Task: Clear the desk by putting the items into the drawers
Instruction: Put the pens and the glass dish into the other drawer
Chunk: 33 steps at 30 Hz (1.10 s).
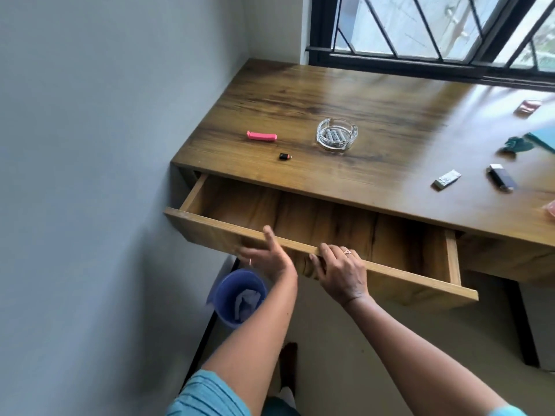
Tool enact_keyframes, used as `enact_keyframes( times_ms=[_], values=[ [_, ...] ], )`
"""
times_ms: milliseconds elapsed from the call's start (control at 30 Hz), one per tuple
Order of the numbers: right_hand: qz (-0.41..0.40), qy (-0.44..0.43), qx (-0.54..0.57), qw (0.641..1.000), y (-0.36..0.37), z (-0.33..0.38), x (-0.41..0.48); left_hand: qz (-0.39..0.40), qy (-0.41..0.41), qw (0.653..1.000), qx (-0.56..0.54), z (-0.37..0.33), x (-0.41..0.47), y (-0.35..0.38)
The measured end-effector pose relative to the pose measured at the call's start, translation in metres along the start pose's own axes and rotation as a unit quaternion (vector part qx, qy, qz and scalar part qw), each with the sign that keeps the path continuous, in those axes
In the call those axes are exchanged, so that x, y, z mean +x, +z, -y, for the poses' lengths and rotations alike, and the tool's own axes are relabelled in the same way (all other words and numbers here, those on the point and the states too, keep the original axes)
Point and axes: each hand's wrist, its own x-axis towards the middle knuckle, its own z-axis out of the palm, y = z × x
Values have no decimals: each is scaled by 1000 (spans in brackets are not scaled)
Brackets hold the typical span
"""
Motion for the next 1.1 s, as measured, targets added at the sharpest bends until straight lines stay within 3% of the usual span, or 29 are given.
enact_keyframes(
  times_ms=[67, 133, 200, 400, 867, 1100],
  values=[
    [32, 10, 10, 999, -13, 9, -10, 34, 174, 963, 200, 6, -3, -11],
    [61, 22, 27, 998, -24, 18, -18, 76, 329, 867, 365, 12, -8, -22],
    [94, 31, 46, 994, -36, 28, -32, 123, 393, 798, 440, 10, -16, -40],
    [166, 24, 108, 980, -63, 46, -72, 154, 355, 722, 573, 2, -44, -99],
    [334, 61, 175, 924, -81, 63, -83, 210, 260, 698, 634, -2, -53, -147],
    [433, 65, 204, 876, -85, 70, -81, 256, 193, 646, 693, -10, -49, -155]
  ],
)
